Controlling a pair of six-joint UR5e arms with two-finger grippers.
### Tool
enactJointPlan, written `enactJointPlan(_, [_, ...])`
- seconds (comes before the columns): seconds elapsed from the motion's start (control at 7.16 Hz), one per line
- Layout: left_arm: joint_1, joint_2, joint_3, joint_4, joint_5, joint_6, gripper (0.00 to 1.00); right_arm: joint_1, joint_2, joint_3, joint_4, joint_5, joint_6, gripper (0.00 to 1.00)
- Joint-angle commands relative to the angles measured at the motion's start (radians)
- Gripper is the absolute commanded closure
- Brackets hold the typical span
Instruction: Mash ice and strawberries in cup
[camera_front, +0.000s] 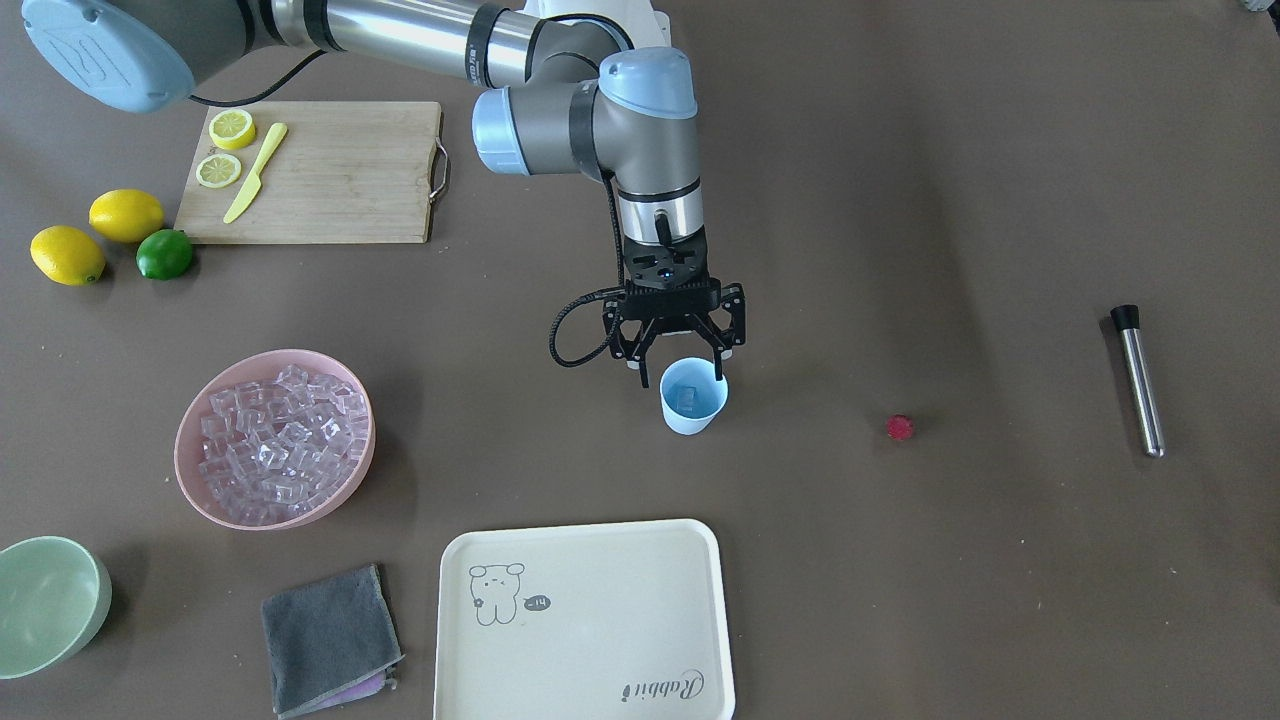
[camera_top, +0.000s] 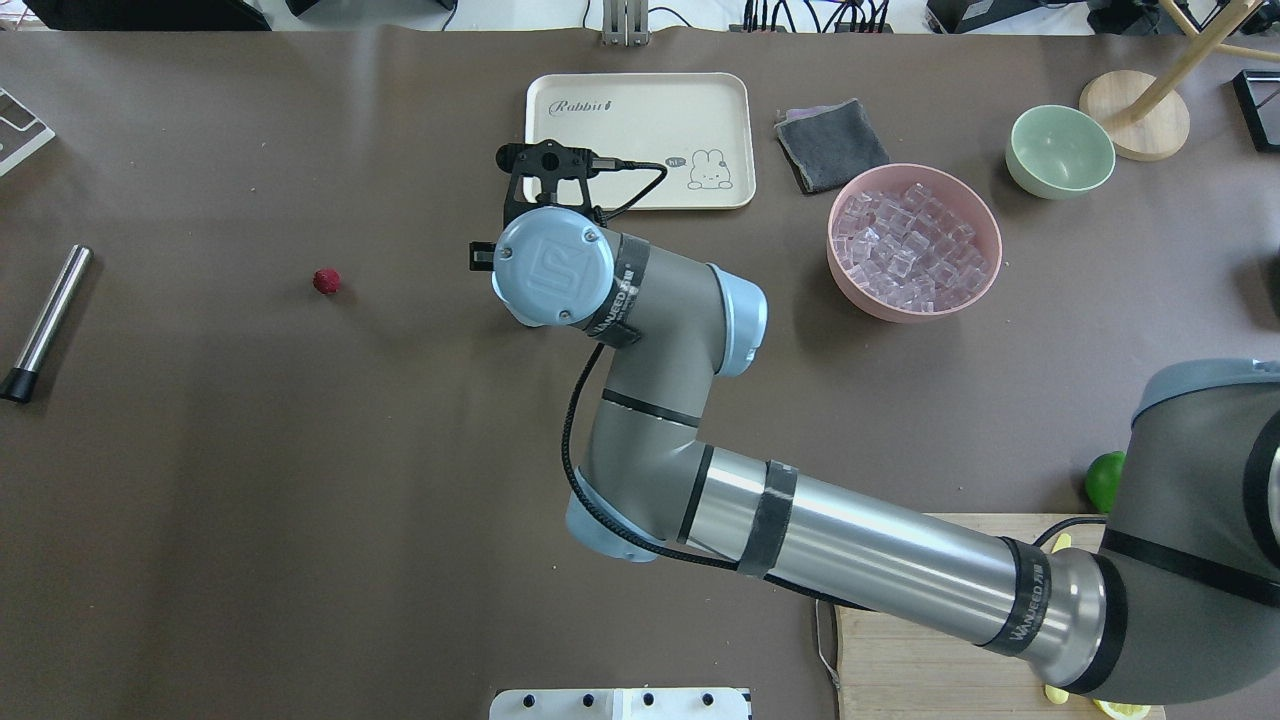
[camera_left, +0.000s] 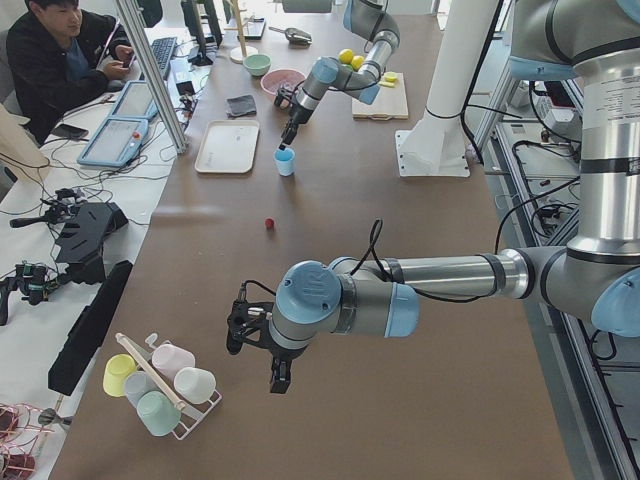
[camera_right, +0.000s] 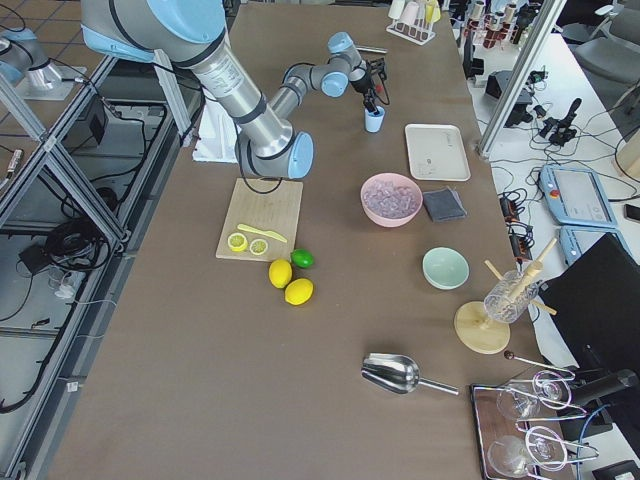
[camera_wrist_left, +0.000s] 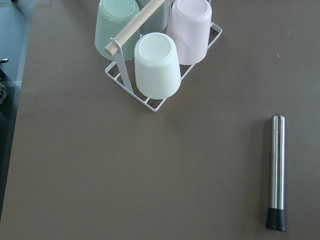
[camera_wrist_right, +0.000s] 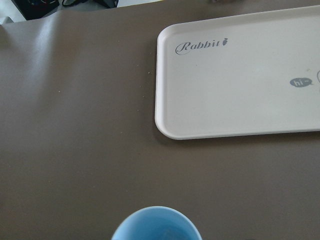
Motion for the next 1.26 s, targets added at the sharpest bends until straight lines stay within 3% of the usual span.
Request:
enactJointPlan(0.0, [0.000,0.000,-0.004,0.000,-0.002,0.000,0.01,0.125,-0.197,0.181,-0.013,0.204,-0.119,0.01])
enactJointPlan(0.28, [0.000,0.011,-0.008,-0.002,-0.002,0.000,0.01,0.202,-0.397,0.333,-0.010,0.259,-0.225,0.01])
enactJointPlan(0.56, [0.000,0.014,-0.009,-0.005,-0.002,0.000,0.01,0.271,-0.490,0.341,-0.005,0.299,-0.303,0.08])
enactJointPlan(0.84, [0.000,0.015,-0.008,-0.008,-0.002,0.000,0.01,0.389,-0.546,0.348,-0.002,0.464,-0.624,0.09])
enactJointPlan(1.12, [0.000,0.015,-0.012,-0.009,-0.015,0.000,0.01,0.388,-0.570,0.322,-0.004,0.442,-0.655,0.16])
